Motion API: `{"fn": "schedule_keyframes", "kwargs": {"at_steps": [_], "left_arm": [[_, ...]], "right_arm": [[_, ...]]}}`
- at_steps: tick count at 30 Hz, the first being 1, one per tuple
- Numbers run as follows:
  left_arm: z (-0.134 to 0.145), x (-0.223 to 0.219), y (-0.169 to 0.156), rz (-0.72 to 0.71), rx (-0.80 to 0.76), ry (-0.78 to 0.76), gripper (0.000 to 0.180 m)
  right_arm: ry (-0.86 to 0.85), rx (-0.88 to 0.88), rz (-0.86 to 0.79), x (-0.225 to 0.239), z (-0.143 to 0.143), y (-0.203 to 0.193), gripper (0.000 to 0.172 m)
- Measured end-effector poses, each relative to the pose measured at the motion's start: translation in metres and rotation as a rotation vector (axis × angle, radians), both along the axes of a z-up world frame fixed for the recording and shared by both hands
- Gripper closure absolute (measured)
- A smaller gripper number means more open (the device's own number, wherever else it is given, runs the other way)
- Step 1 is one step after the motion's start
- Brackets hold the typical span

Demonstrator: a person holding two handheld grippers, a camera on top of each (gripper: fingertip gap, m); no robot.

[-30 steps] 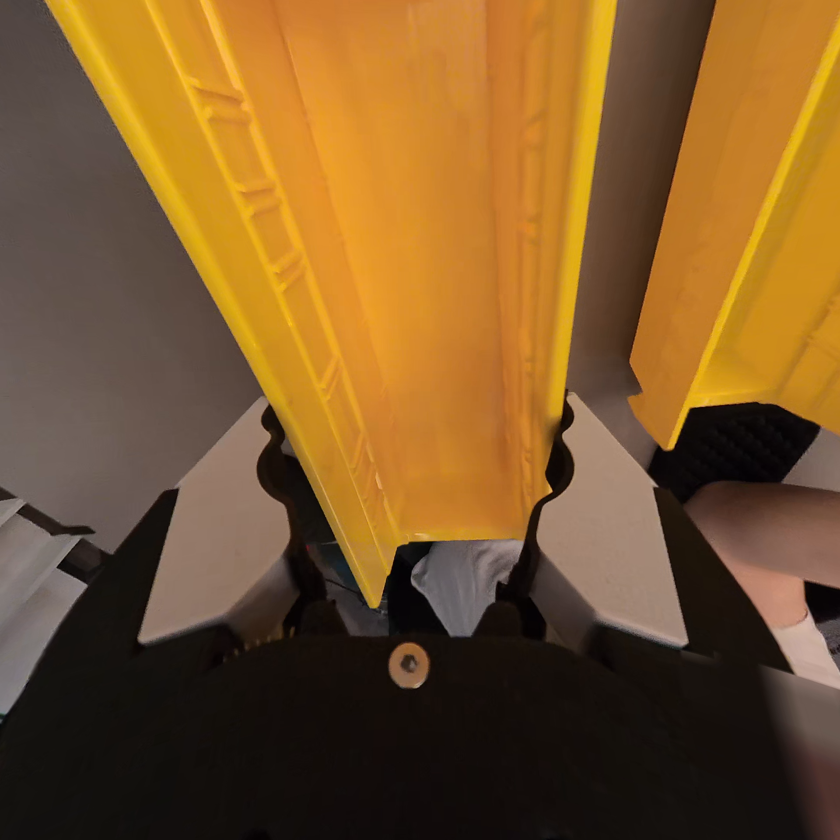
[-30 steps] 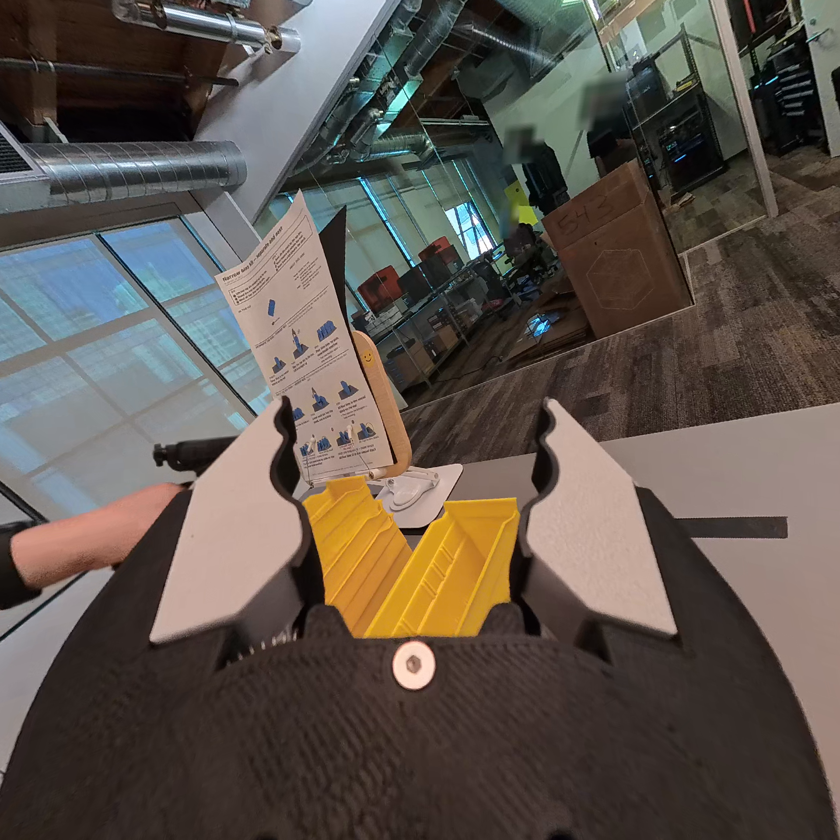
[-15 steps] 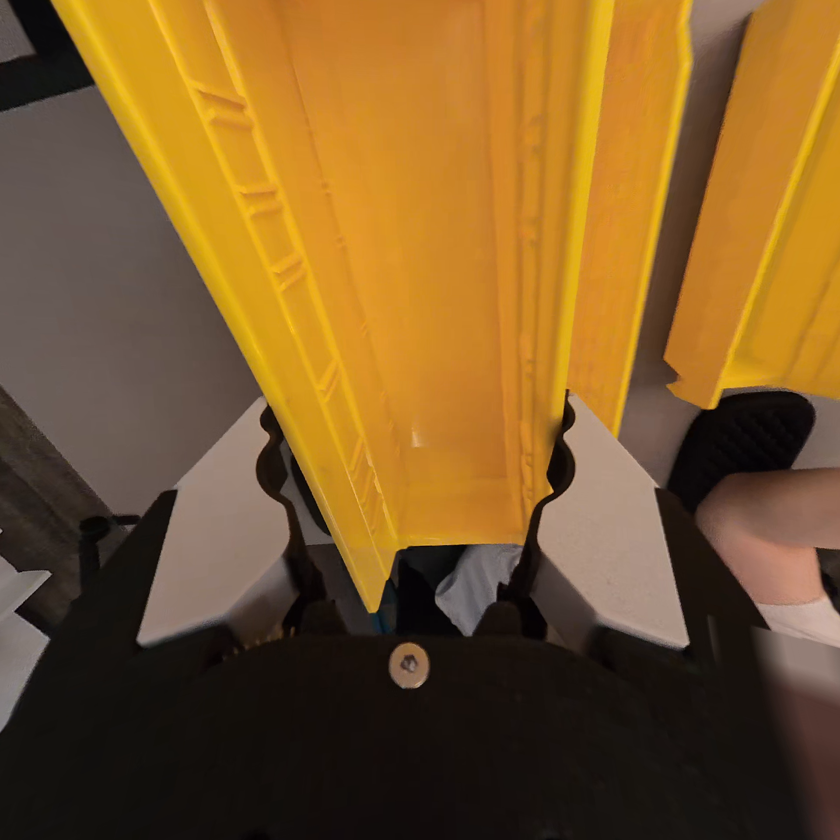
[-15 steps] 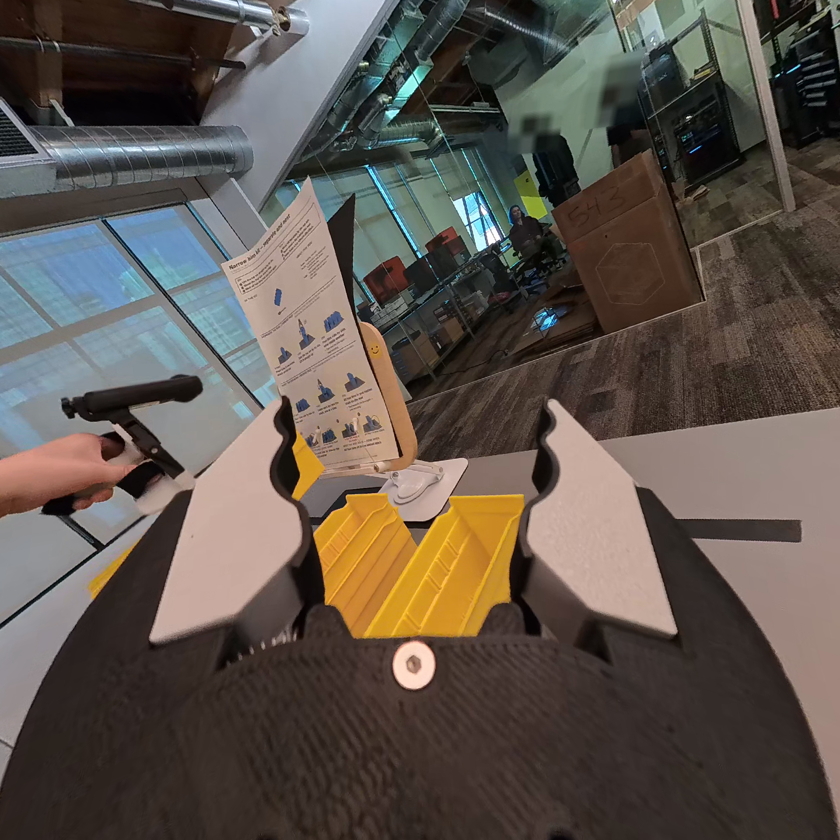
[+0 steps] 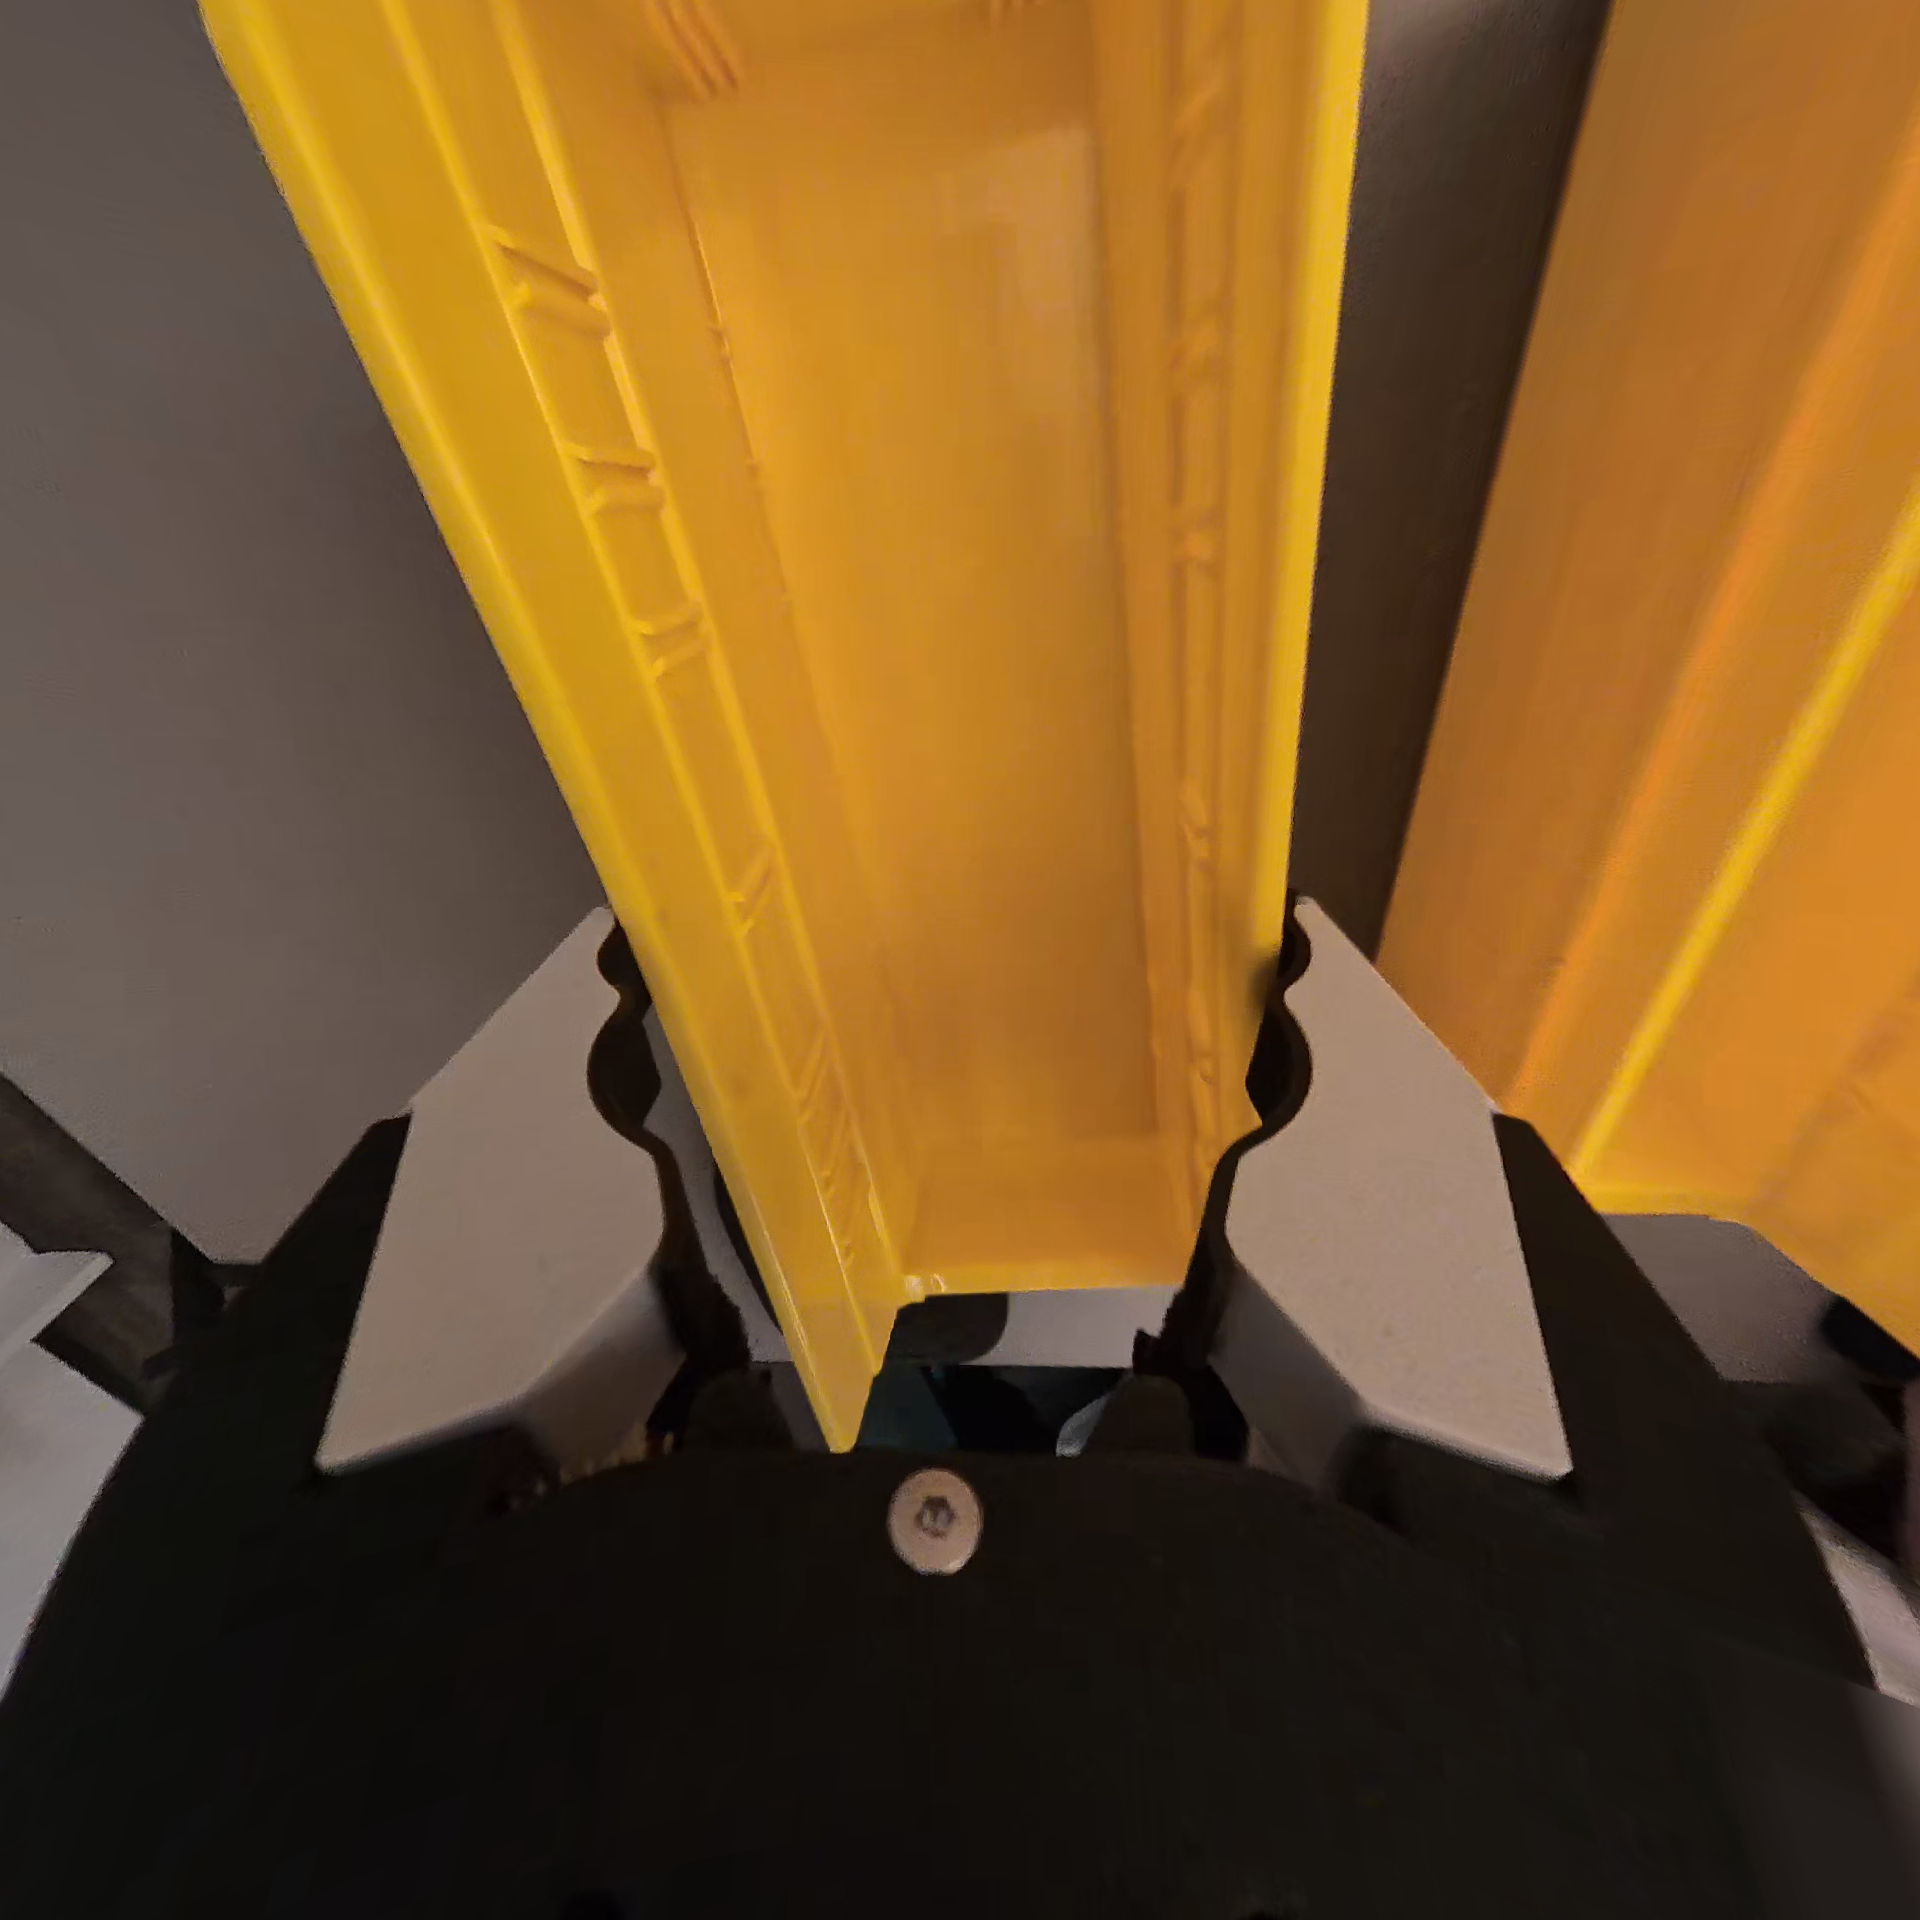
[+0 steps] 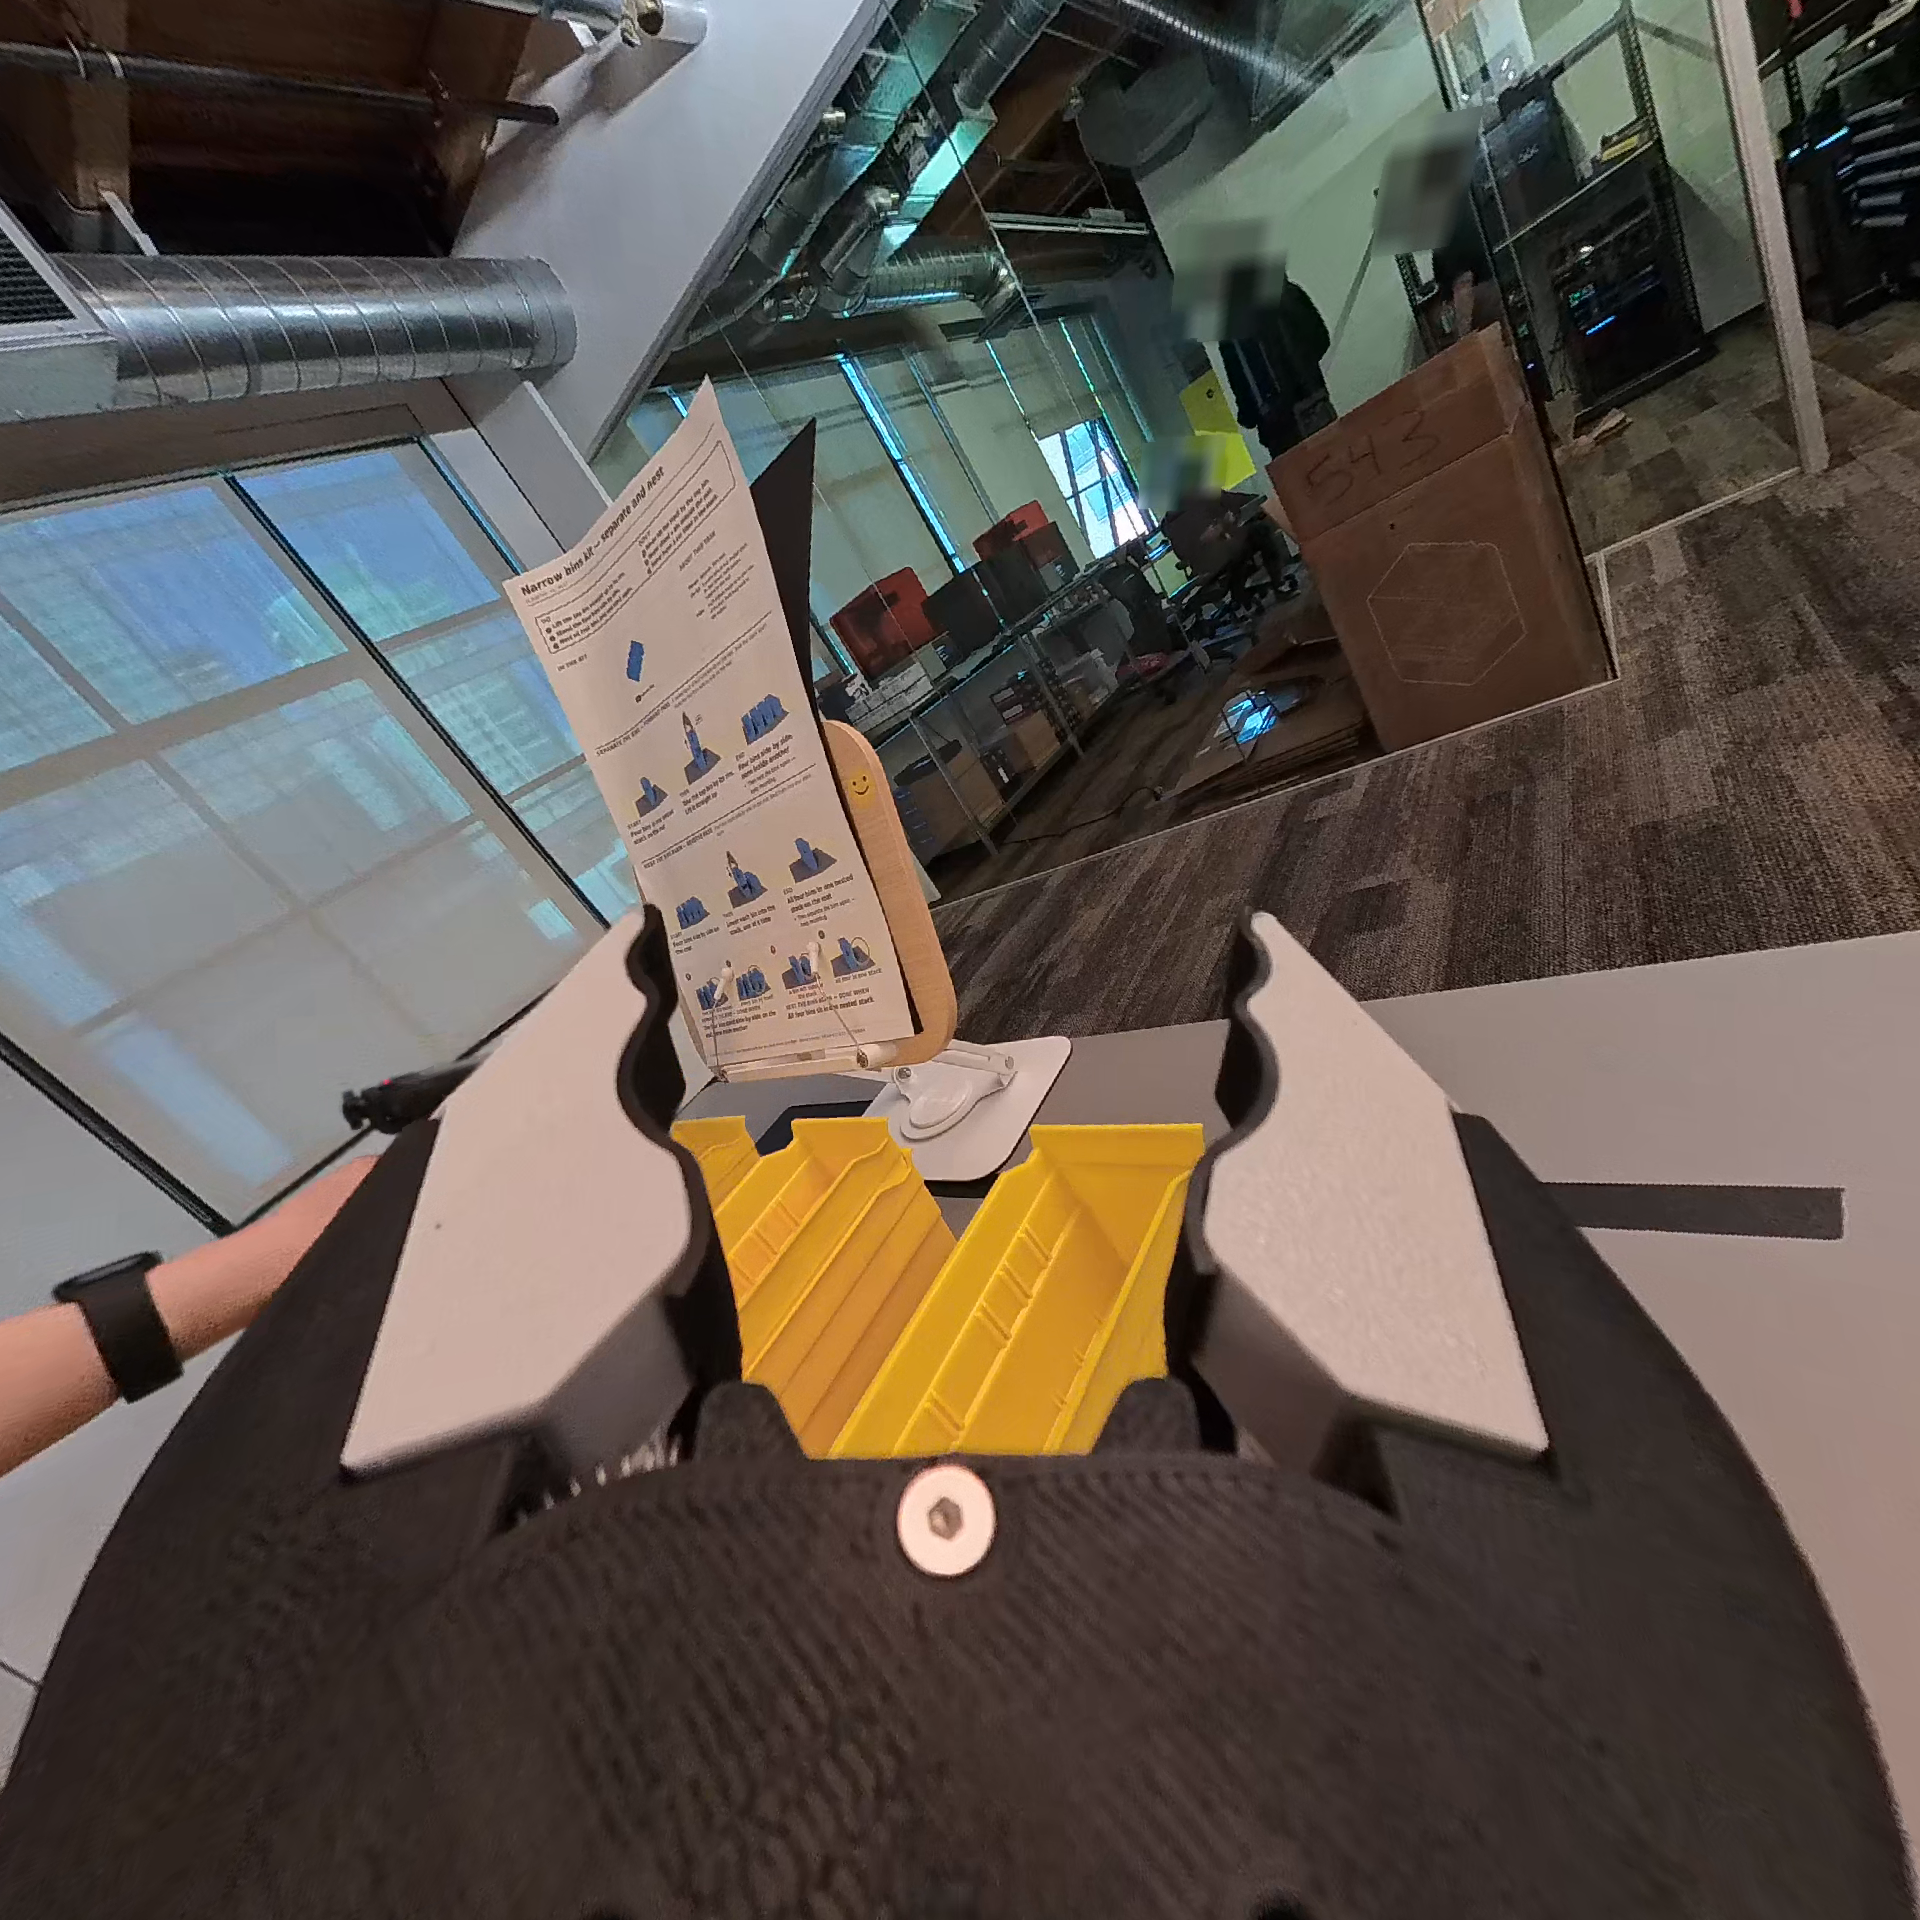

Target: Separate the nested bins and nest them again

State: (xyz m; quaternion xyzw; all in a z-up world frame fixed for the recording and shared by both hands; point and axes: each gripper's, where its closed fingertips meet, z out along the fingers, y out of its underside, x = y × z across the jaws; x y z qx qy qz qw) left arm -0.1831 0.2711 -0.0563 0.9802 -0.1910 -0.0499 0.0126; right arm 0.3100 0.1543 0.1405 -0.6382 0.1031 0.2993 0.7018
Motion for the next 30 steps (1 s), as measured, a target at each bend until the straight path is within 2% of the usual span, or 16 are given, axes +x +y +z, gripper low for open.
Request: {"fn": "schedule_keyframes", "kwargs": {"at_steps": [6, 15, 19, 22, 24, 28, 30], "left_arm": [[-0.027, -0.014, 0.001, -0.01, -0.008, -0.003, 0.062], [-0.04, -0.012, 0.008, -0.03, -0.004, 0.002, 0.059], [-0.041, -0.008, 0.004, -0.07, -0.042, 0.001, 0.049], [-0.024, -0.004, 0.01, -0.069, 0.005, -0.019, 0.036], [-0.001, 0.008, 0.016, -0.056, 0.063, -0.064, 0.032], [0.05, 0.076, 0.013, -0.078, 0.159, -0.284, 0.032], [0.064, 0.118, 0.001, -0.073, 0.155, -0.411, 0.032]], "right_arm": [[-0.013, -0.012, 0.007, -0.006, -0.001, 0.005, 0.065], [-0.025, -0.024, 0.022, -0.013, -0.002, 0.008, 0.065], [-0.008, -0.019, 0.023, -0.011, -0.002, 0.008, 0.065], [-0.013, -0.013, 0.022, -0.012, 0.0, 0.008, 0.066], [-0.016, -0.011, 0.022, -0.014, 0.001, 0.008, 0.066], [-0.019, -0.022, 0.025, -0.016, -0.001, 0.01, 0.065], [-0.017, -0.036, 0.03, -0.016, -0.004, 0.011, 0.065]]}}
